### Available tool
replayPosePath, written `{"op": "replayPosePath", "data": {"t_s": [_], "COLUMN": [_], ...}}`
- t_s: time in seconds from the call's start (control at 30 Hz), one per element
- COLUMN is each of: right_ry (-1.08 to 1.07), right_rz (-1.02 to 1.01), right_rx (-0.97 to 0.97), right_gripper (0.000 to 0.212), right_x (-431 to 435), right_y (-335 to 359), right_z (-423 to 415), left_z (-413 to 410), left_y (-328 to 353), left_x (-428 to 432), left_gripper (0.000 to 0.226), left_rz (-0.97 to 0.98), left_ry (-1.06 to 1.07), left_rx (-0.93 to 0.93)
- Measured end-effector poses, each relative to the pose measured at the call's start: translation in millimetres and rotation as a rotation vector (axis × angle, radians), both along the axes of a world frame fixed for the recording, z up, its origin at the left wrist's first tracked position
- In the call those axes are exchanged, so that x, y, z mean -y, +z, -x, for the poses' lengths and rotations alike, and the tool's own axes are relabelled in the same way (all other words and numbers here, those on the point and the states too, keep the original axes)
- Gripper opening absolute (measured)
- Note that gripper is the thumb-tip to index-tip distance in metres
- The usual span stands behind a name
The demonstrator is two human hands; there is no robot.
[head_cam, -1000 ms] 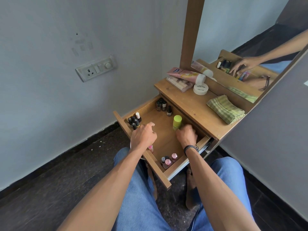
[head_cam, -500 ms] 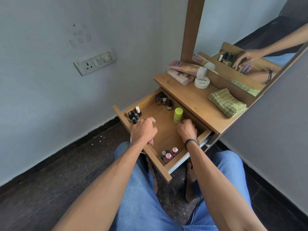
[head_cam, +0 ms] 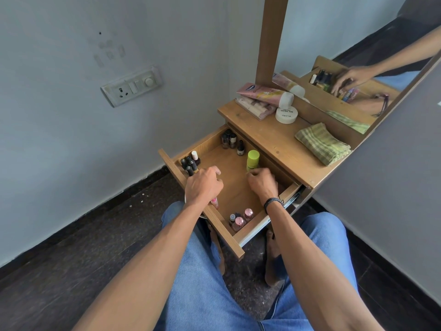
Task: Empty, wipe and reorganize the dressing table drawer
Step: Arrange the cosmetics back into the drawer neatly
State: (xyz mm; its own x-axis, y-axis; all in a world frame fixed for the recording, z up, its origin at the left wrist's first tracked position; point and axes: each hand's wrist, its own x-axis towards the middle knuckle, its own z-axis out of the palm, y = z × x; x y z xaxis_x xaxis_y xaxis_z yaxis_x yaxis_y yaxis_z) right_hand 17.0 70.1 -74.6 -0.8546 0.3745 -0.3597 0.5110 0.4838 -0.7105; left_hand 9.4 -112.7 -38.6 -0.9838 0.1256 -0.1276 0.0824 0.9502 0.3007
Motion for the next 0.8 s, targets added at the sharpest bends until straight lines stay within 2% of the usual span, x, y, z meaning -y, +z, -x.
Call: {"op": "replayPosePath", "data": {"t_s": [0.5,0.8], "right_ry": [0.084,0.253], "right_rz": [0.058,-0.072], "right_rx": [0.013,0.1], "right_gripper": [0.051,0.064], "right_x": [2.9,3.5], "right_y": [4.6,6.3], "right_z": [-0.3,7.8], "left_z": [1.2,1.0], "left_y": [-1.0,-1.0], "left_x": [0.2,0.9], "left_gripper": [0.034,0.035], "left_rz": [-0.003,0.01], "left_ry": [-0.001,-0.002], "left_rx": [0.015,0.02]}}
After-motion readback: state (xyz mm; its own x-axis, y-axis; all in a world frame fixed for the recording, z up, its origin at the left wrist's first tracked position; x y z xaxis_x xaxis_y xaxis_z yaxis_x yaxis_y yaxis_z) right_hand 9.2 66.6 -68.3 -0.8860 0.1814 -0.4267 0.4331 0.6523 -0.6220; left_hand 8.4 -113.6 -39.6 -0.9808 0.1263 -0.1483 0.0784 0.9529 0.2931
